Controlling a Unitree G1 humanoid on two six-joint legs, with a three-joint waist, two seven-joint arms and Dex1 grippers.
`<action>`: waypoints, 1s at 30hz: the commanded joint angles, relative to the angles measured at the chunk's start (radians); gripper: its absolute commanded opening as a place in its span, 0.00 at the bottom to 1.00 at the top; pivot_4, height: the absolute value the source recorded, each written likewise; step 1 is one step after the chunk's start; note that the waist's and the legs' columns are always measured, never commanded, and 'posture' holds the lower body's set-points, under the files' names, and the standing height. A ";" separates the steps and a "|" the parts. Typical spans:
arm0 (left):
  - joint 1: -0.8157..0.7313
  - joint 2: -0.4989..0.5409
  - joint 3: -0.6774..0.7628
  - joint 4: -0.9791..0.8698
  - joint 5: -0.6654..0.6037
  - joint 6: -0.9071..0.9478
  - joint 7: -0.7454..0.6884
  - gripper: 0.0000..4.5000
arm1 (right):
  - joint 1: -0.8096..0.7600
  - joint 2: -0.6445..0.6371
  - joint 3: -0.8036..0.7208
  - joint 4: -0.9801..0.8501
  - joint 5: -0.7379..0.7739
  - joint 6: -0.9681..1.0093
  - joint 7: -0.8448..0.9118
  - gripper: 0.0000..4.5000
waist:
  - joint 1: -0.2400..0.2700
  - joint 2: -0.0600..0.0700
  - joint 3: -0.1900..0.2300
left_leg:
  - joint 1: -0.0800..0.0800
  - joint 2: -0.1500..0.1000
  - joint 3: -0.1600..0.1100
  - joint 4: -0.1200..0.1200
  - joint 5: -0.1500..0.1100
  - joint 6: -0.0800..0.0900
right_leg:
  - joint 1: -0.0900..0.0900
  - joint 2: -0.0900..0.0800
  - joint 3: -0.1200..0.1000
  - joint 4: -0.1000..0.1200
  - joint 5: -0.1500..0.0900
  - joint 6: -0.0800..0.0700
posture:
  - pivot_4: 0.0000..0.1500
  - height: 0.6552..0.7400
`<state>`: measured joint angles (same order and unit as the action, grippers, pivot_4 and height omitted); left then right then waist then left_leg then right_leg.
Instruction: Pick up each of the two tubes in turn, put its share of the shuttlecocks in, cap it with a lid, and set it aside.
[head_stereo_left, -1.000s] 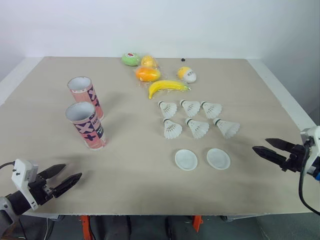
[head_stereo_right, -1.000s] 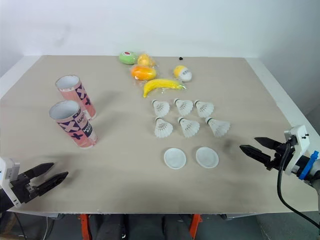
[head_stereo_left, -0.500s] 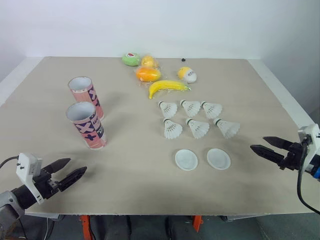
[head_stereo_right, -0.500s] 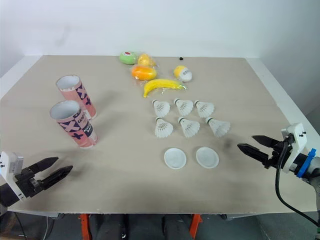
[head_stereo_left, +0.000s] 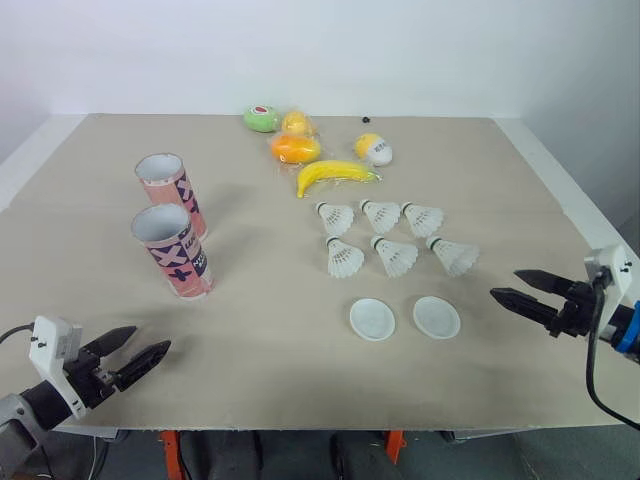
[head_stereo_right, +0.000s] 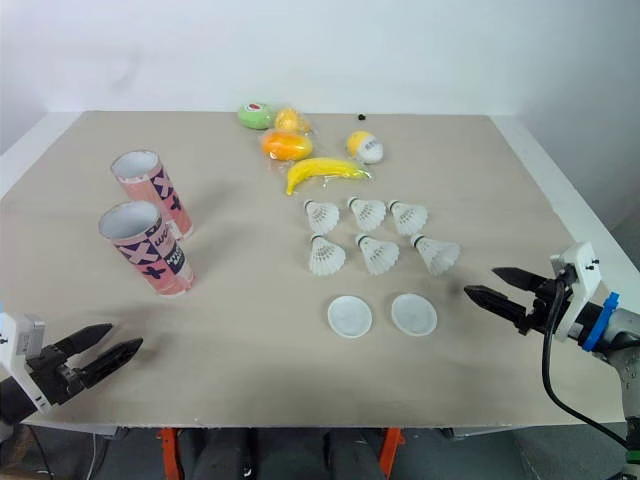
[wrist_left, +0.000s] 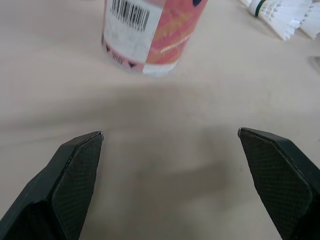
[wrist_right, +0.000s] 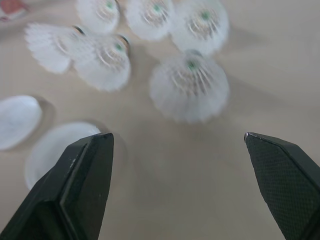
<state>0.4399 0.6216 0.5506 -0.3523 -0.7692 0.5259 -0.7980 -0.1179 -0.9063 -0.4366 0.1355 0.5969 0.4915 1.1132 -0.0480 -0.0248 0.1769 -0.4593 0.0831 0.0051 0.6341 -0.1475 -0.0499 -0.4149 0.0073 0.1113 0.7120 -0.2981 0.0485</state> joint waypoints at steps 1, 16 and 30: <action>-0.003 -0.006 0.082 0.046 -0.057 -0.015 -0.040 1.00 | -0.003 0.014 -0.020 -0.149 0.101 0.076 0.002 0.99 | 0.000 0.000 0.000 | 0.000 0.000 0.000 0.000 0.000 0.000 | 0.000 0.000 0.000 0.000 0.000 0.000 | 1.00 0.46; -0.344 0.080 -0.133 0.465 0.264 -0.444 -0.321 1.00 | -0.042 0.230 0.283 -0.720 0.285 0.258 -0.271 0.99 | 0.004 -0.005 -0.002 | -0.002 0.000 -0.001 0.000 0.000 0.000 | -0.004 -0.001 -0.001 0.000 0.000 -0.001 | 1.00 0.46; -0.793 0.079 -0.316 0.911 0.383 -0.604 -0.478 1.00 | 0.018 0.239 0.291 -0.861 0.360 0.259 -0.363 0.99 | 0.005 -0.006 -0.003 | -0.003 0.002 -0.003 0.000 0.000 0.000 | -0.001 0.003 -0.003 0.002 0.003 0.004 | 1.00 0.46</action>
<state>-0.3323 0.6976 0.2360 0.5407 -0.3915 -0.0479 -1.2557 -0.0989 -0.6637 -0.1263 -0.6892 0.9469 0.7722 0.7570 -0.0425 -0.0312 0.1744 -0.4626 0.0854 0.0021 0.6342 -0.1472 -0.0498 -0.4158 0.0098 0.1078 0.7141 -0.2954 0.0523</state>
